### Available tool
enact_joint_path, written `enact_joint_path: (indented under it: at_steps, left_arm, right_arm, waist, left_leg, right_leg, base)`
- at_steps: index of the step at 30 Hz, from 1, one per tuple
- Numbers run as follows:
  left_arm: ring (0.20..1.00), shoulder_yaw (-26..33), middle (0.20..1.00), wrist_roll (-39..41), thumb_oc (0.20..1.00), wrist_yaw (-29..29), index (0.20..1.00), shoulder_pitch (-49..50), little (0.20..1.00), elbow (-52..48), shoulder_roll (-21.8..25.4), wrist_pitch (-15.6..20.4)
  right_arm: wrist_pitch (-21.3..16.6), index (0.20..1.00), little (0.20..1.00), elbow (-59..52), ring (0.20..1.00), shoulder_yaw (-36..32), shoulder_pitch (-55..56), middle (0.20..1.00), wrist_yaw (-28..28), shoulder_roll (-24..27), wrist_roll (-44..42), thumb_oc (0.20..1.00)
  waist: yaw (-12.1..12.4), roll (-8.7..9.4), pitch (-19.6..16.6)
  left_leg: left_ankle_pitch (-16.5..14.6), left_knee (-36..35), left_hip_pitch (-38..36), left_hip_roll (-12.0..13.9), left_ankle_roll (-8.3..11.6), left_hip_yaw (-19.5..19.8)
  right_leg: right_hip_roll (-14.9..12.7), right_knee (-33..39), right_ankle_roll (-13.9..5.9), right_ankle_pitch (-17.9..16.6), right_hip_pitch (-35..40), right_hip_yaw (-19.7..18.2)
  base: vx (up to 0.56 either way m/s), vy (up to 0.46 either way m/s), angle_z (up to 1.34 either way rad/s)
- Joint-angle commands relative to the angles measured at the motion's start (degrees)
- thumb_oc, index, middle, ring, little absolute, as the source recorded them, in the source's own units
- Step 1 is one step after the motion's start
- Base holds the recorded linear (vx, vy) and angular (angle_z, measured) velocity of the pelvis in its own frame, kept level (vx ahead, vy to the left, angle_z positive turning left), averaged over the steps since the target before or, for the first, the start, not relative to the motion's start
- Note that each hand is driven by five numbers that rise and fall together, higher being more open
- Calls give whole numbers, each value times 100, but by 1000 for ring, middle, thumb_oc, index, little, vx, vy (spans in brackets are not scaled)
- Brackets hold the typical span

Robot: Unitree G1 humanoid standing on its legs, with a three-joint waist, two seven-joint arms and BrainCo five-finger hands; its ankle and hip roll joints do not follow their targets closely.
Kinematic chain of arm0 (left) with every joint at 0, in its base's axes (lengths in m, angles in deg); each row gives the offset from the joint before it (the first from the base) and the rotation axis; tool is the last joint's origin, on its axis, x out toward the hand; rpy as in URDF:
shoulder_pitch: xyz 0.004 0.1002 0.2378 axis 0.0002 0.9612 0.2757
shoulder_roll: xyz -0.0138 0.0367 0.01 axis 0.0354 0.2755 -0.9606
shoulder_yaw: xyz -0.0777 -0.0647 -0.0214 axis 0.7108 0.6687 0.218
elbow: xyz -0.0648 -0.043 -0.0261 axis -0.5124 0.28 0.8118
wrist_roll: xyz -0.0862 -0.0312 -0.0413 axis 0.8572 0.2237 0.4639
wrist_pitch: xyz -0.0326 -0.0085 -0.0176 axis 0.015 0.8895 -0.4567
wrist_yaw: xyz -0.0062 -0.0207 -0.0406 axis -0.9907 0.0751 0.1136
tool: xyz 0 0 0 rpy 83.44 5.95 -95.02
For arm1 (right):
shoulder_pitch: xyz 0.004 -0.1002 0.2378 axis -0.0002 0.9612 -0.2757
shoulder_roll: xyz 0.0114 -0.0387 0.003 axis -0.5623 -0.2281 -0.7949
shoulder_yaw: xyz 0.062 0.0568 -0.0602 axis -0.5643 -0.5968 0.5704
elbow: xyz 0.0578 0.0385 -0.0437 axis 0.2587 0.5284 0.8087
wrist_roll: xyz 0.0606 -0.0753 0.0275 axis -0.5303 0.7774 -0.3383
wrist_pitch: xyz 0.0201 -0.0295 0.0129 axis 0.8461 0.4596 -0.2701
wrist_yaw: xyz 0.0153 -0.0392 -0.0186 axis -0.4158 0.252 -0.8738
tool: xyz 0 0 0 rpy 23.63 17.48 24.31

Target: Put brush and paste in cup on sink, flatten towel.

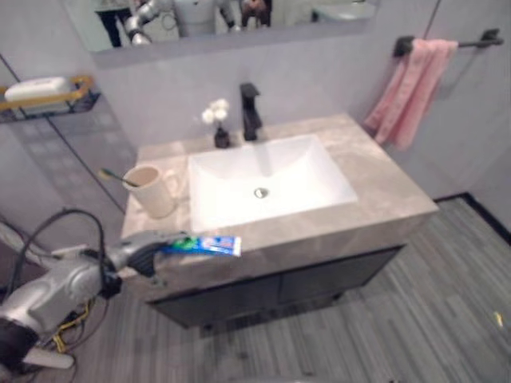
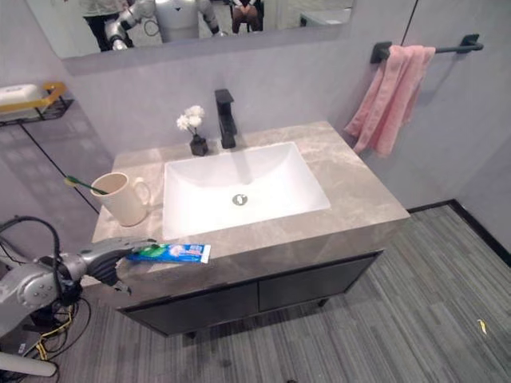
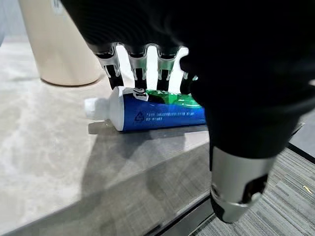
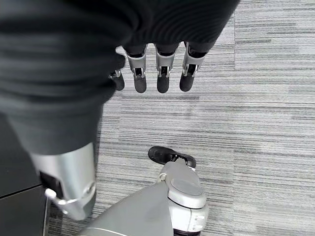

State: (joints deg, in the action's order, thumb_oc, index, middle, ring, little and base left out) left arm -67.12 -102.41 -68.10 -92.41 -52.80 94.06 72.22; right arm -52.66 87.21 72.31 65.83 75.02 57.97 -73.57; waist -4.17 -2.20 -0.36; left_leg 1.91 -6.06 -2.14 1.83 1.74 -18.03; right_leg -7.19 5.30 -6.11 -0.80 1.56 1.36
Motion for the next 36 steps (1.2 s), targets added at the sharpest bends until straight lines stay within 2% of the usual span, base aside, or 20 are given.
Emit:
enact_joint_path:
  at_steps: [1, 5, 6, 7, 8, 9, 10, 12, 18, 23, 27, 30, 31, 36]
  left_arm:
    - [1000, 124, 1000, -246, 1000, 61, 1000, -436, 1000, 257, -53, 114]
    - [1000, 46, 1000, -358, 1000, 119, 1000, -419, 1000, 535, -225, 69]
    - [774, 44, 774, -417, 774, 153, 774, -427, 774, 625, -304, 14]
    - [655, 42, 655, -421, 655, 156, 655, -429, 655, 627, -307, 13]
    - [479, 48, 479, -478, 479, 190, 479, -437, 479, 668, -339, 3]
    - [388, 54, 388, -538, 388, 244, 388, -439, 388, 749, -382, -12]
    - [200, -1, 200, -716, 200, 352, 200, -502, 200, 846, -452, -37]
    - [200, -55, 200, -816, 200, 403, 200, -540, 200, 920, -502, -46]
    - [200, -439, 200, -1360, 200, 810, 200, -691, 200, 1978, -1174, -183]
    - [200, -546, 200, -1576, 200, 970, 200, -716, 200, 2304, -1414, -251]
    - [200, -911, 200, -1987, 200, 1129, 200, -786, 200, 2879, -1708, -329]
    - [200, -1064, 200, -2099, 200, 1122, 200, -759, 200, 3168, -1894, -348]
    - [200, -1145, 200, -2188, 200, 1171, 200, -725, 200, 3478, -2086, -397]
    - [200, -1113, 200, -2136, 200, 1290, 200, -653, 200, 3618, -2298, -436]
  right_arm:
    - [-86, 1000, 1000, 28, 1000, 87, -246, 1000, 84, 101, 37, 1000]
    - [-88, 1000, 1000, -27, 1000, 87, -209, 1000, 94, 95, 68, 1000]
    - [-83, 1000, 1000, -64, 1000, 79, -189, 1000, 108, 89, 77, 1000]
    - [-82, 1000, 1000, -66, 1000, 78, -188, 1000, 108, 91, 78, 1000]
    - [-83, 1000, 1000, -96, 1000, 76, -168, 1000, 110, 82, 84, 1000]
    - [-85, 1000, 1000, -115, 1000, 77, -156, 1000, 113, 72, 87, 1000]
    - [-83, 1000, 1000, -167, 1000, 95, -143, 1000, 117, 53, 103, 1000]
    - [-81, 1000, 1000, -193, 1000, 104, -136, 1000, 128, 46, 111, 1000]
    - [-106, 1000, 1000, -450, 1000, 189, -140, 1000, 212, 69, 194, 1000]
    - [-119, 1000, 1000, -559, 1000, 177, -128, 1000, 288, 76, 202, 1000]
    - [-122, 1000, 1000, -370, 1000, 244, -194, 1000, 378, -4, 188, 1000]
    - [-110, 1000, 1000, -256, 1000, 287, -226, 1000, 391, -35, 217, 1000]
    - [-110, 1000, 1000, -186, 1000, 315, -257, 1000, 419, -48, 225, 1000]
    - [-130, 1000, 1000, -155, 1000, 232, -275, 1000, 519, -76, 73, 1000]
  waist:
    - [-123, 193, 238]
    - [-123, 214, 251]
    - [-121, 224, 260]
    - [-122, 223, 259]
    - [-124, 231, 264]
    - [-128, 245, 269]
    - [-139, 262, 275]
    - [-142, 270, 278]
    - [-183, 343, 300]
    - [-194, 380, 322]
    - [-200, 427, 322]
    - [-201, 433, 326]
    - [-203, 432, 320]
    - [-199, 422, 317]
  left_leg:
    - [-794, 106, -349, 181, -120, 357]
    - [-794, 106, -331, 188, -117, 346]
    - [-790, 106, -311, 191, -114, 350]
    - [-789, 106, -309, 191, -114, 352]
    - [-788, 106, -303, 193, -112, 357]
    - [-789, 106, -294, 193, -111, 359]
    - [-785, 106, -279, 194, -109, 367]
    - [-781, 106, -272, 198, -107, 371]
    - [-764, 106, -222, 209, -94, 352]
    - [-747, 106, -180, 222, -85, 313]
    - [-740, 106, -164, 244, -70, 297]
    - [-748, 106, -181, 251, -65, 296]
    - [-752, 106, -205, 259, -60, 297]
    - [-761, 106, -255, 270, -52, 308]
  right_leg:
    - [-452, -30, -395, -369, -76, 259]
    - [-444, -30, -388, -357, -100, 244]
    - [-444, -30, -381, -354, -110, 256]
    - [-444, -30, -381, -354, -111, 258]
    - [-441, -30, -378, -349, -115, 262]
    - [-439, -30, -374, -344, -118, 262]
    - [-434, -30, -372, -342, -127, 272]
    - [-431, -30, -372, -335, -128, 282]
    - [-414, -30, -350, -344, -193, 253]
    - [-392, -30, -346, -355, -276, 217]
    - [-372, -30, -334, -349, -293, 206]
    - [-371, -30, -329, -331, -265, 220]
    - [-365, -30, -318, -312, -236, 227]
    - [-350, -30, -302, -289, -180, 236]
  base:
    - [26, 14, -13]
    - [8, 4, -2]
    - [0, 0, 0]
    - [0, 0, 0]
    - [0, 0, 0]
    - [0, 0, 0]
    - [0, 0, 0]
    - [0, 0, 0]
    - [0, 0, 0]
    - [0, 0, -1]
    - [3, -9, -3]
    - [0, 0, 0]
    - [0, 0, 0]
    - [0, 0, 0]
